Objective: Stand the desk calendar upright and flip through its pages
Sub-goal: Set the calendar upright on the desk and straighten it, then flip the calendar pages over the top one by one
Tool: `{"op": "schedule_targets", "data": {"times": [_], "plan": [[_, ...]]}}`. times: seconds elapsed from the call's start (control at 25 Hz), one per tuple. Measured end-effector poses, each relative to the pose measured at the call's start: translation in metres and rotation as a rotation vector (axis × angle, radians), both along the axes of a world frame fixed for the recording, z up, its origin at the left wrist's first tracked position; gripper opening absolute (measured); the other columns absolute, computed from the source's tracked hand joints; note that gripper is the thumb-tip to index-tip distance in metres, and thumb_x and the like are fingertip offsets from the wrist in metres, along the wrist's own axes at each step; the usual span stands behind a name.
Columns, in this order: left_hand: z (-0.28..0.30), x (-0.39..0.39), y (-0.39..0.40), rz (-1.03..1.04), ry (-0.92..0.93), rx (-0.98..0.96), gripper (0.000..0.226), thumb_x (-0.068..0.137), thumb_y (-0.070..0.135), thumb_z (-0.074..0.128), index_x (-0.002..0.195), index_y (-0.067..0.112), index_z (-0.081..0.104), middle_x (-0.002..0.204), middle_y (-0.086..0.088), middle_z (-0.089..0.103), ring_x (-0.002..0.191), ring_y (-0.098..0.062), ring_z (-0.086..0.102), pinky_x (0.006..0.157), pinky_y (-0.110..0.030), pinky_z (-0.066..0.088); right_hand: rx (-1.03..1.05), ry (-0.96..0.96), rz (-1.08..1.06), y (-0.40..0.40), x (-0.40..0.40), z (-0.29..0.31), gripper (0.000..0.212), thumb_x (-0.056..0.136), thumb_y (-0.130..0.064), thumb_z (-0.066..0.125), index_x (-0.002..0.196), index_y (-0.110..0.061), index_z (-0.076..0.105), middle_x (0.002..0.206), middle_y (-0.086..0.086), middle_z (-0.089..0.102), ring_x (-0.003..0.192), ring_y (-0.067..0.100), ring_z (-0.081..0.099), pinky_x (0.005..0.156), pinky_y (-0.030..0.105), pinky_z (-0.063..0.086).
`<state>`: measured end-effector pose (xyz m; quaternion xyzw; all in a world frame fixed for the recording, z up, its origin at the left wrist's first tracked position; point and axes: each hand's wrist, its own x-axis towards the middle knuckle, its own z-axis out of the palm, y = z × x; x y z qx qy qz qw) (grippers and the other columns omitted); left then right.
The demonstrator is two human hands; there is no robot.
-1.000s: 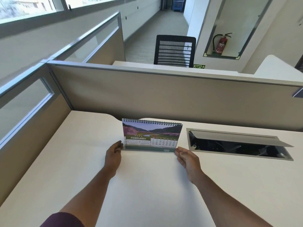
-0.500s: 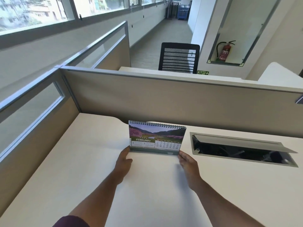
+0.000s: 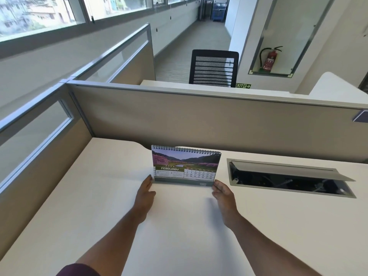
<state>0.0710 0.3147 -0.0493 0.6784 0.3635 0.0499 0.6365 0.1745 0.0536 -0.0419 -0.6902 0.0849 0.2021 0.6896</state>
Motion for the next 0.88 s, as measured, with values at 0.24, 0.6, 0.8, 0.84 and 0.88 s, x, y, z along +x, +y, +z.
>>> {"op": "schedule_targets", "data": {"times": [0.24,0.6,0.8,0.84,0.88], "plan": [[0.017,-0.006,-0.012,0.033,0.015,-0.037,0.076,0.088,-0.014,0.031,0.151,0.029,0.040,0.159,-0.011,0.036,0.132,-0.022,0.044,0.087,-0.030,0.044,-0.089,-0.002,0.011,0.004,-0.008,0.012,0.056,0.091,0.008,0.053,0.144,-0.012,0.053,0.136,0.001,0.058,0.126,0.021,0.055,0.096,0.031,0.041],[0.040,-0.022,-0.018,0.086,0.007,0.039,0.033,0.092,0.001,0.053,0.114,0.018,0.070,0.129,-0.007,0.066,0.122,-0.024,0.058,0.096,-0.030,0.042,-0.160,0.013,0.053,-0.003,-0.025,0.032,0.038,0.090,-0.014,0.066,0.126,-0.024,0.062,0.125,-0.003,0.063,0.105,0.018,0.061,0.103,0.045,0.049],[0.067,-0.012,-0.017,0.156,0.009,0.073,0.038,0.093,0.012,0.060,0.131,0.014,0.060,0.139,-0.007,0.060,0.126,-0.027,0.055,0.099,-0.034,0.044,-0.170,-0.048,-0.016,-0.004,-0.024,0.048,0.020,0.082,-0.024,0.080,0.097,-0.015,0.068,0.103,0.008,0.075,0.090,0.027,0.069,0.087,0.044,0.056],[0.069,-0.010,-0.016,0.144,0.021,0.078,0.043,0.094,0.015,0.061,0.136,0.013,0.056,0.143,-0.007,0.056,0.131,-0.028,0.053,0.104,-0.036,0.043,-0.158,-0.059,-0.010,-0.004,-0.025,0.052,0.022,0.082,-0.024,0.081,0.095,-0.013,0.068,0.099,0.010,0.076,0.087,0.028,0.070,0.081,0.043,0.057],[0.071,-0.008,-0.015,0.118,0.036,0.093,0.046,0.094,0.018,0.062,0.139,0.013,0.054,0.145,-0.007,0.055,0.132,-0.029,0.052,0.107,-0.039,0.042,-0.150,-0.073,-0.004,-0.003,-0.025,0.058,0.023,0.082,-0.024,0.082,0.094,-0.012,0.067,0.095,0.012,0.076,0.080,0.027,0.068,0.074,0.040,0.056]]}}
